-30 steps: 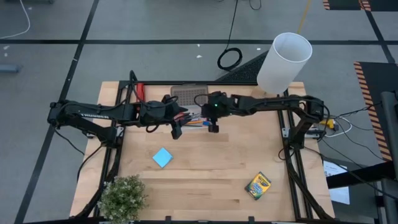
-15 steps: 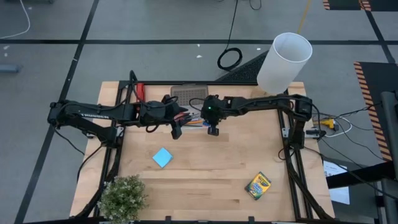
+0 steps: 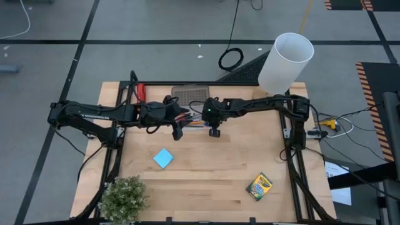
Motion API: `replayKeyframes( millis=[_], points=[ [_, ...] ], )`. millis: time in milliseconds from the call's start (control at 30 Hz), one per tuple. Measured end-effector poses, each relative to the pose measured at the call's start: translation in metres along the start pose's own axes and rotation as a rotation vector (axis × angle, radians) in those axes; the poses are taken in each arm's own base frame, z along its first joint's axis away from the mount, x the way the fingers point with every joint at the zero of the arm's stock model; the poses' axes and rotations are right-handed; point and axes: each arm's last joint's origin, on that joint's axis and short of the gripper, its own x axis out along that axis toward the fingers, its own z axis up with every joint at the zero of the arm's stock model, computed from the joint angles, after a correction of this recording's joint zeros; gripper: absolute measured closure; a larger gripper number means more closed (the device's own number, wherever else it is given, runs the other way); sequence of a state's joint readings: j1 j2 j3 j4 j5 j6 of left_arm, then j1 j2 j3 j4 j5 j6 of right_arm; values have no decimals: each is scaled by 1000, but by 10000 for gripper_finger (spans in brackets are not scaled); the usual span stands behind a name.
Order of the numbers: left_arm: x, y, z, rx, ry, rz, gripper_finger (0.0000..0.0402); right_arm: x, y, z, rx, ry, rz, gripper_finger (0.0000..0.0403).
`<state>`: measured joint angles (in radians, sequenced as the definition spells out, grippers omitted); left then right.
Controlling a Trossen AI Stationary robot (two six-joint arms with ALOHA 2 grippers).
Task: Pack school essentials
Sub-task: Put the blue eraser into the black supply box
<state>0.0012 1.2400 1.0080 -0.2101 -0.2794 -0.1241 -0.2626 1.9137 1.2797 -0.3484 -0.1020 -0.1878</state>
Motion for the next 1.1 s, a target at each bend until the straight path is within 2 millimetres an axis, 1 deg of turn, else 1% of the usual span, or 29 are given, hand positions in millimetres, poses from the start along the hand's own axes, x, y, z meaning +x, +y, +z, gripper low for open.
replayKeyframes(
  millis=[133,467,533,633,867,1100],
  points=[
    [0,0,0,0,-2,0,172,6,0,-1,-15,4,-2,403],
    [0,0,0,10,-5,-2,172,6,-3,0,-39,-12,-10,403],
    [0,0,0,10,-5,-2,172,3,-3,0,-41,-9,-12,403],
    [0,0,0,11,-5,-2,172,1,-3,2,-43,-13,-53,403],
    [0,0,1,12,-6,-2,172,5,-3,-2,-49,15,-54,403],
    [0,0,1,11,-7,-2,172,4,-3,-2,-83,19,-52,403]
  ],
)
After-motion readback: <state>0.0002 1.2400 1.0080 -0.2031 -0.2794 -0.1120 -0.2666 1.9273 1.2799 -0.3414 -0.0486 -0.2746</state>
